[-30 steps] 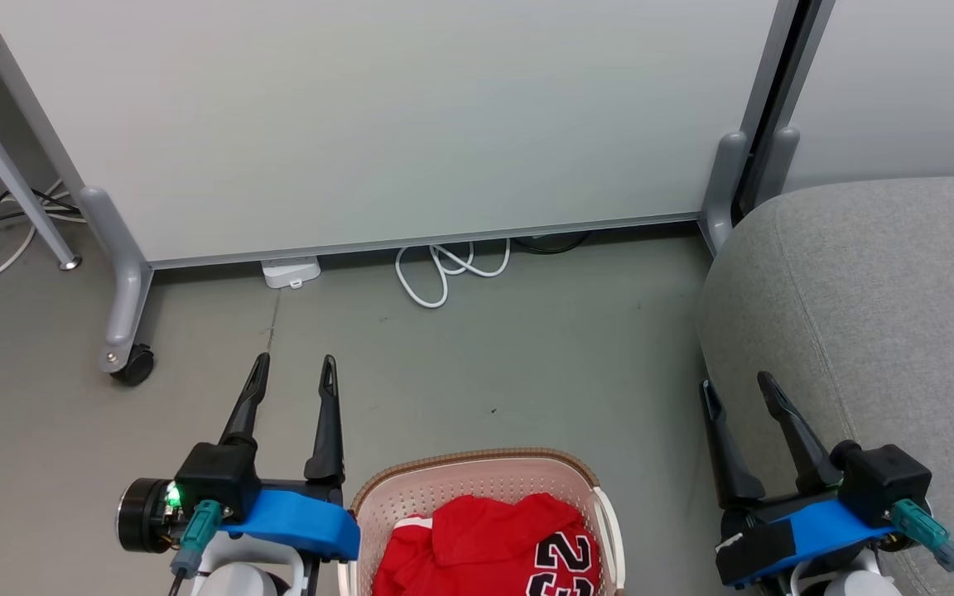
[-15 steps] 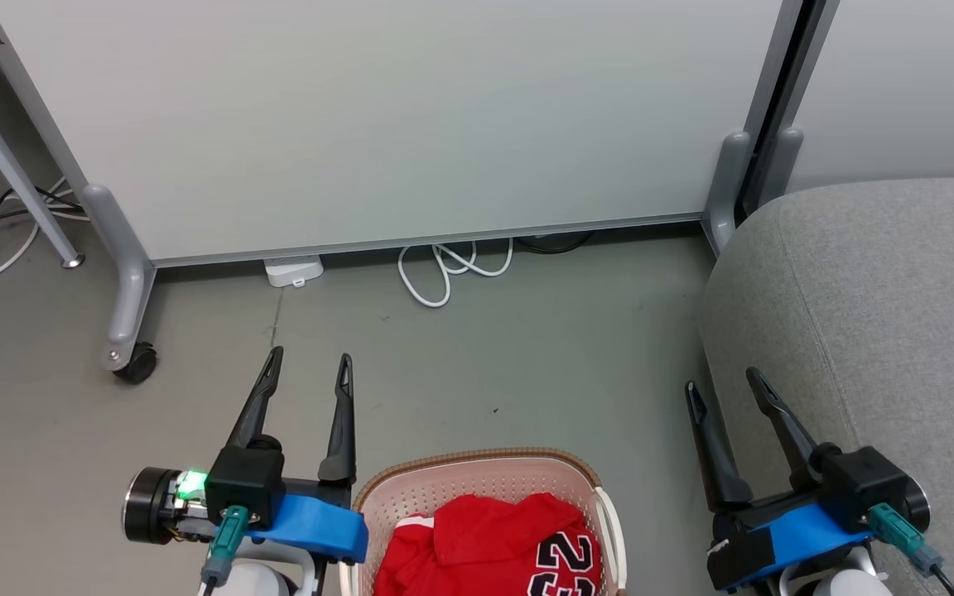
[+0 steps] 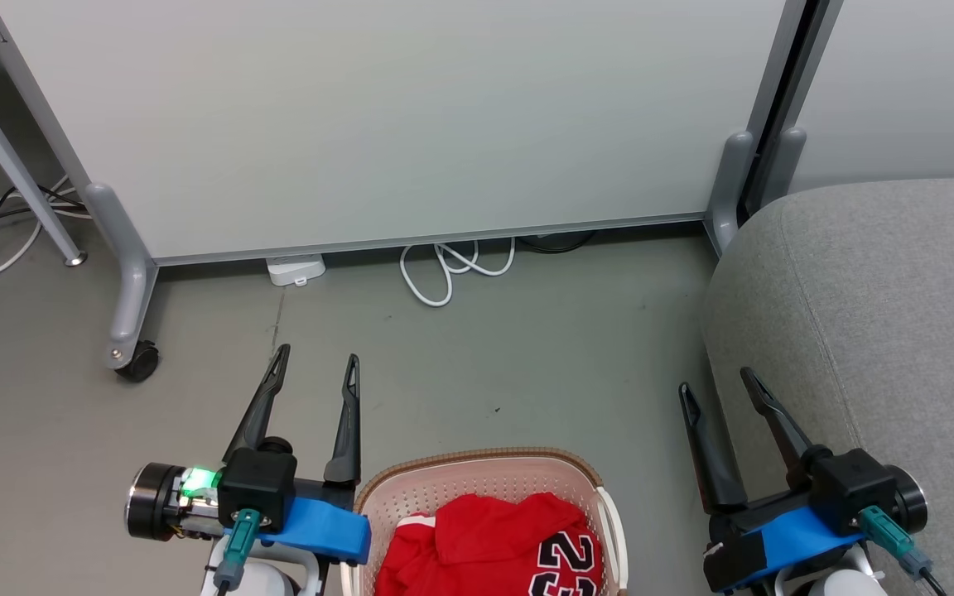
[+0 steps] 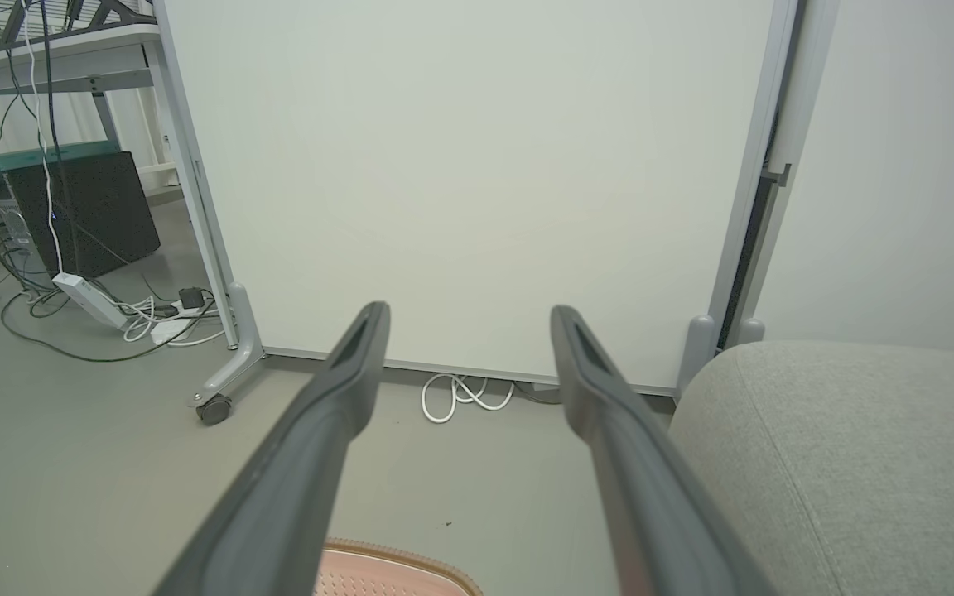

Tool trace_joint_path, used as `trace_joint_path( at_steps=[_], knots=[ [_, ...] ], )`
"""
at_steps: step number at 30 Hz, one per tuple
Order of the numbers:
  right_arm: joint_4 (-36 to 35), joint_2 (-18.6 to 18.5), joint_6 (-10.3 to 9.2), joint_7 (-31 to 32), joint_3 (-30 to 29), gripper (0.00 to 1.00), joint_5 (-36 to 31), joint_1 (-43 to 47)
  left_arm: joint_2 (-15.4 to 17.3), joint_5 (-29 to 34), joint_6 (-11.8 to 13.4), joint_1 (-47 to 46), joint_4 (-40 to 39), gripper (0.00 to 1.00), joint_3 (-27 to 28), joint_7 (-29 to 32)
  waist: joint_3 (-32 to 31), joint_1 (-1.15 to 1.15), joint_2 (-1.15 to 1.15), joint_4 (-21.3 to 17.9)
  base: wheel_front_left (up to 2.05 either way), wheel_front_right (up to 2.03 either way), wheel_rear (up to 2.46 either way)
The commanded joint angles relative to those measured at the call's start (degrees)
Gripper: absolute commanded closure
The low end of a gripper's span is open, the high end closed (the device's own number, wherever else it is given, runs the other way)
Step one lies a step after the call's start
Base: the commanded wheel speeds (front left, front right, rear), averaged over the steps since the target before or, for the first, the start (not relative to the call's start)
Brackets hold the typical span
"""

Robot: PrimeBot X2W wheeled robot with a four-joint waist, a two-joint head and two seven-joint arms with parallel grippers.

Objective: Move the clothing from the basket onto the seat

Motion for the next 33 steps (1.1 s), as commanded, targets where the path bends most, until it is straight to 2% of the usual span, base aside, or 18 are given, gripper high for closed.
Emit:
trace_joint_path(
  at_steps=[1,15,26,33],
  knots=[
    [0.12,-0.34,0.13,-0.28,0.01,0.00,0.14,-0.59,-0.03,-0.05,-0.23,-0.65,0.12,0.00,0.17,-0.28,0.01,0.00,0.00,0.00,0.00,0.00,0.00],
    [0.29,-0.33,0.13,-0.27,0.04,0.00,0.60,-0.74,-0.38,-0.24,-0.95,-0.54,0.54,0.00,0.73,-0.28,0.26,0.00,0.00,-0.31,0.00,0.00,0.00],
    [-0.61,-0.32,0.13,-0.26,0.46,0.00,0.57,-2.15,-0.46,-0.33,-4.50,-3.89,4.63,0.00,-0.21,-0.23,3.20,0.00,0.00,-1.39,0.00,0.00,0.00],
    [-1.81,-0.31,0.13,-0.25,0.49,0.00,0.69,-4.48,0.04,0.46,-6.50,-8.60,9.29,0.00,-1.62,-0.23,7.66,0.00,0.00,-3.87,0.00,0.00,0.00]
  ],
)
